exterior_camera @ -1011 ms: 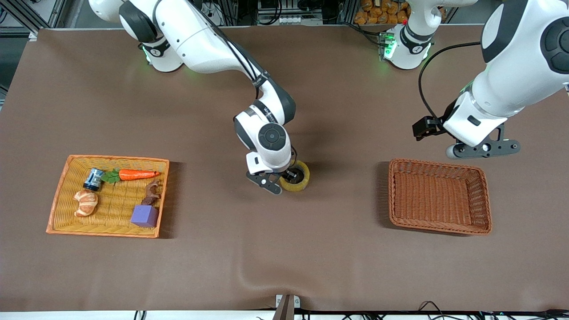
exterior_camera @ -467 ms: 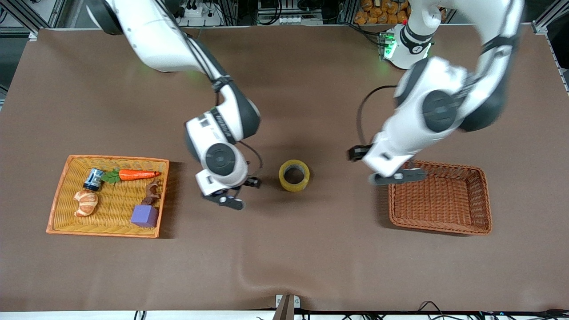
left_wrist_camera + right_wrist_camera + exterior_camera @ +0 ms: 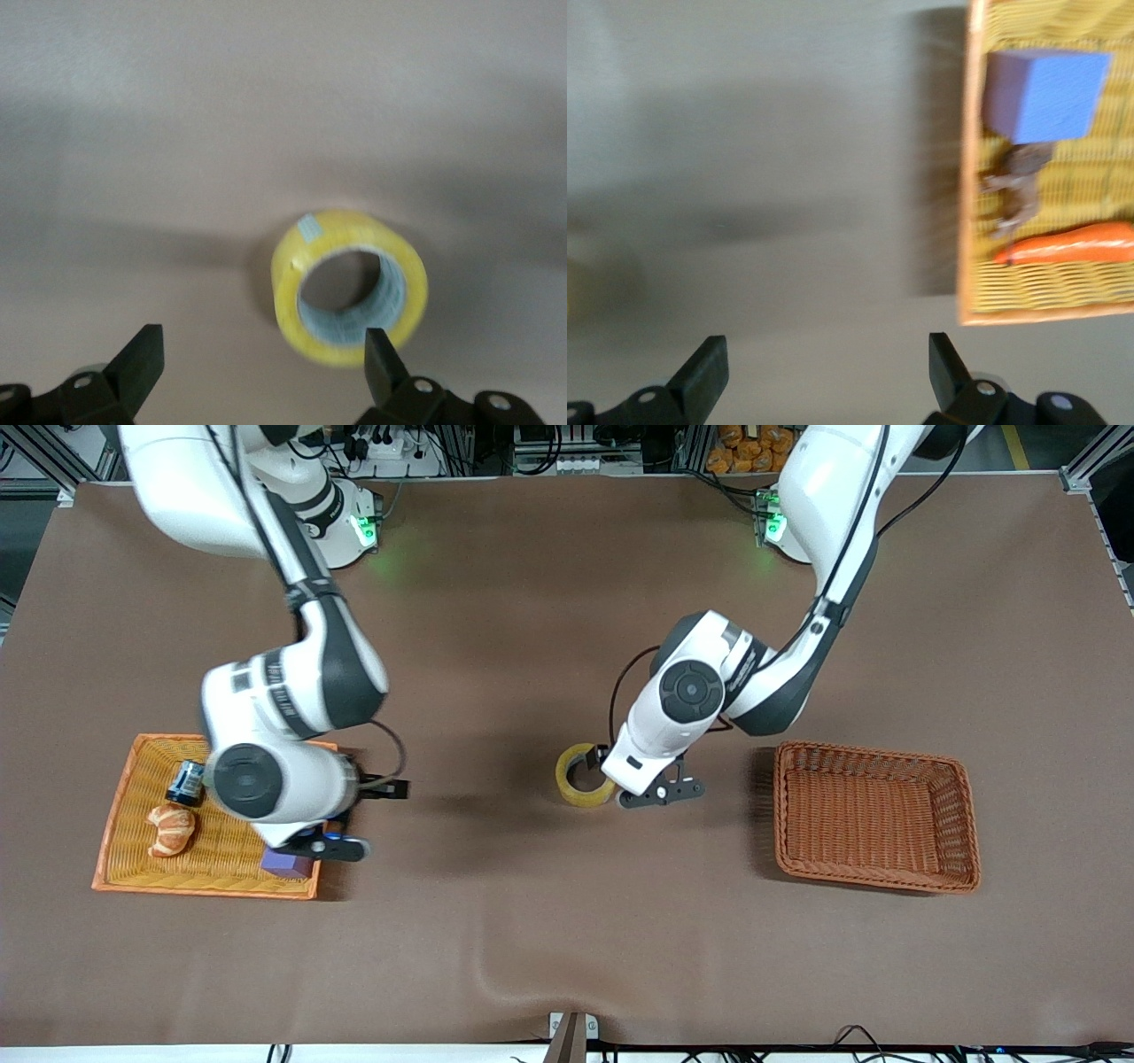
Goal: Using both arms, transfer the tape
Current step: 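Grasp the tape with the left gripper while the right gripper withdraws, then carry the tape with the left gripper into the wicker basket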
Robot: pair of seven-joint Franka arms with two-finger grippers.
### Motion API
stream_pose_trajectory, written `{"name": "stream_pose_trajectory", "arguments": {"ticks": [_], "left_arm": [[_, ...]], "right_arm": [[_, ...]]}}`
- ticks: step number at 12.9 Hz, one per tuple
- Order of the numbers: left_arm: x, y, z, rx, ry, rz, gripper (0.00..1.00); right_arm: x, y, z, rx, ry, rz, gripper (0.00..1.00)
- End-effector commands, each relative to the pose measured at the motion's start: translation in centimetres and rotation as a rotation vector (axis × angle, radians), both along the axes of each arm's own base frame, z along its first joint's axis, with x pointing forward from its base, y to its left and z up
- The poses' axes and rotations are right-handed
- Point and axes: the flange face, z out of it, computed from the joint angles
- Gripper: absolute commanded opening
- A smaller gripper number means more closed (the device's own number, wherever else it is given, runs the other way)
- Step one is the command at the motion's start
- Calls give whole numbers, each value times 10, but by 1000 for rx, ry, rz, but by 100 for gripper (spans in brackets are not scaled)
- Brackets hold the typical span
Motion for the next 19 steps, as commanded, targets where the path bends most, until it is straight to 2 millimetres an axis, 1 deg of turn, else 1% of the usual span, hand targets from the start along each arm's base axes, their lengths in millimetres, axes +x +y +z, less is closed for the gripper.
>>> {"name": "stream_pose_trajectory", "arguments": {"ticks": [1, 2, 3, 4, 5, 6, 7, 8, 9, 10, 11, 12, 13, 14, 15, 17, 18, 19], "left_arm": [[8, -2, -20, 22, -32, 12, 100], [5, -6, -32, 44, -30, 1, 100], [-5, -19, -40, 57, -25, -8, 100], [-11, -25, -49, 70, -23, -14, 100], [-12, -28, -58, 70, -31, -16, 100], [-12, -30, -67, 59, -41, -10, 100], [-19, -42, -74, 48, -53, 1, 100], [-22, -47, -80, 42, -58, 17, 94], [-26, -51, -87, 44, -53, 13, 77], [-25, -48, -92, 54, -54, 10, 50], [-24, -47, -92, 64, -66, -1, 17], [-24, -47, -93, 68, -67, -3, 0], [-21, -44, -90, 69, -73, 1, 0], [-16, -40, -79, 67, -86, 6, 0], [-4, -29, -55, 64, -113, 21, 0], [21, 9, 11, 62, -151, 71, 0], [39, 44, 48, 71, -168, 95, 0], [51, 76, 80, 81, -182, 75, 0]], "right_arm": [[-24, -60, 26, 62, 21, 89, 100], [-31, -80, 33, 78, 25, 117, 100], [-40, -101, 40, 94, 26, 138, 100], [-50, -125, 53, 113, 18, 156, 100], [-60, -144, 64, 126, 11, 167, 100], [-70, -158, 73, 134, 4, 168, 100], [-79, -169, 83, 139, 0, 165, 100], [-86, -186, 96, 148, -8, 165, 100], [-93, -204, 107, 164, 3, 182, 100], [-100, -224, 124, 175, -9, 190, 100], [-106, -229, 143, 170, -43, 185, 100], [-108, -233, 157, 156, -77, 178, 100], [-110, -240, 174, 149, -113, 167, 100], [-114, -250, 188, 142, -141, 151, 100], [-121, -254, 205, 139, -178, 143, 100], [-129, -268, 228, 142, -223, 111, 100], [-129, -269, 238, 139, -240, 94, 100], [-128, -265, 251, 138, -265, 54, 100]]}}
